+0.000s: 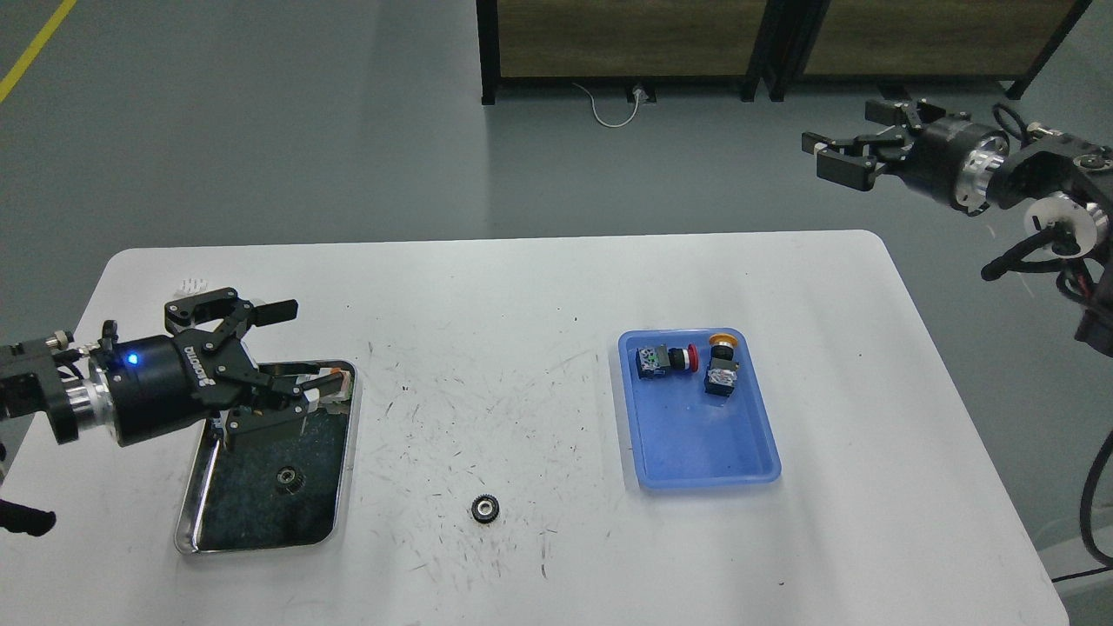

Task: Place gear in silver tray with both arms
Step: 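Reach the left gripper to the gear and close on it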

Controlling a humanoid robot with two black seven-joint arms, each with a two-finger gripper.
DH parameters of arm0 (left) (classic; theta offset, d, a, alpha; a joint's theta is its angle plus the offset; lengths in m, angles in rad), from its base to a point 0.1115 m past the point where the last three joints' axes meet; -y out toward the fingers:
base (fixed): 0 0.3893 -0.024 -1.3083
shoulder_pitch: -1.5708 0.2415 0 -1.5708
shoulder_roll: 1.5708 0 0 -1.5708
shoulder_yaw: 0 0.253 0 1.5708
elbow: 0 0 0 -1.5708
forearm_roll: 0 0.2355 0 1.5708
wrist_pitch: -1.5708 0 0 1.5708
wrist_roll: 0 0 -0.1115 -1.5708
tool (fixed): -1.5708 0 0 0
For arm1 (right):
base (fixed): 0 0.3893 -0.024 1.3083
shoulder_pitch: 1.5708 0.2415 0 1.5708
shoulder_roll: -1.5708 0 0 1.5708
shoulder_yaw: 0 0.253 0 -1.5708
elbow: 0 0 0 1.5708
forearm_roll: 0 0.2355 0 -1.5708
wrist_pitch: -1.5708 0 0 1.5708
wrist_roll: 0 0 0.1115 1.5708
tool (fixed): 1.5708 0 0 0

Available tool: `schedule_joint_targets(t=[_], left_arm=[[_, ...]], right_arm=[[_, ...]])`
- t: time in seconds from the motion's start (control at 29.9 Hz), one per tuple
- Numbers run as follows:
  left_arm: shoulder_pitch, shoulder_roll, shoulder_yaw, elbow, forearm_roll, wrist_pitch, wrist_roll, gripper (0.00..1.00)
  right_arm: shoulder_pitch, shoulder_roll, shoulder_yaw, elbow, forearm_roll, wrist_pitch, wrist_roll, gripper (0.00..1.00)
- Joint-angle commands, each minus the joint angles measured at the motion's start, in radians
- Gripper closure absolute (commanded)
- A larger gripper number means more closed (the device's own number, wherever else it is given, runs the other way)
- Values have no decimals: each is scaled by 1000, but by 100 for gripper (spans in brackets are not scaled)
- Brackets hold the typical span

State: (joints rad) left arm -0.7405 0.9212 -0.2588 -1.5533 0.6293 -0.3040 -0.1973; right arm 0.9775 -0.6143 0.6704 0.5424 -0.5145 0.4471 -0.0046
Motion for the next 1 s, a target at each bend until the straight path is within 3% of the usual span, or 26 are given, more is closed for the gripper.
schedule_joint_targets(t=[0.0,0.27,0.5,0.97], left_arm=[[59,-125,15,15,82,57,4,2],[167,-338,26,130,188,163,4,2],[224,-539,24,327,285,217,-4,2],[279,-654,27,479,333,221,-37,2]], right_arm=[[-3,-13,0,-2,-1,-4,0,2],[-5,-16,-6,-16,1,-16,-2,1],[-13,-13,-14,-16,-1,-16,-3,1],[-36,-10,-15,-16,-1,-16,-3,1]])
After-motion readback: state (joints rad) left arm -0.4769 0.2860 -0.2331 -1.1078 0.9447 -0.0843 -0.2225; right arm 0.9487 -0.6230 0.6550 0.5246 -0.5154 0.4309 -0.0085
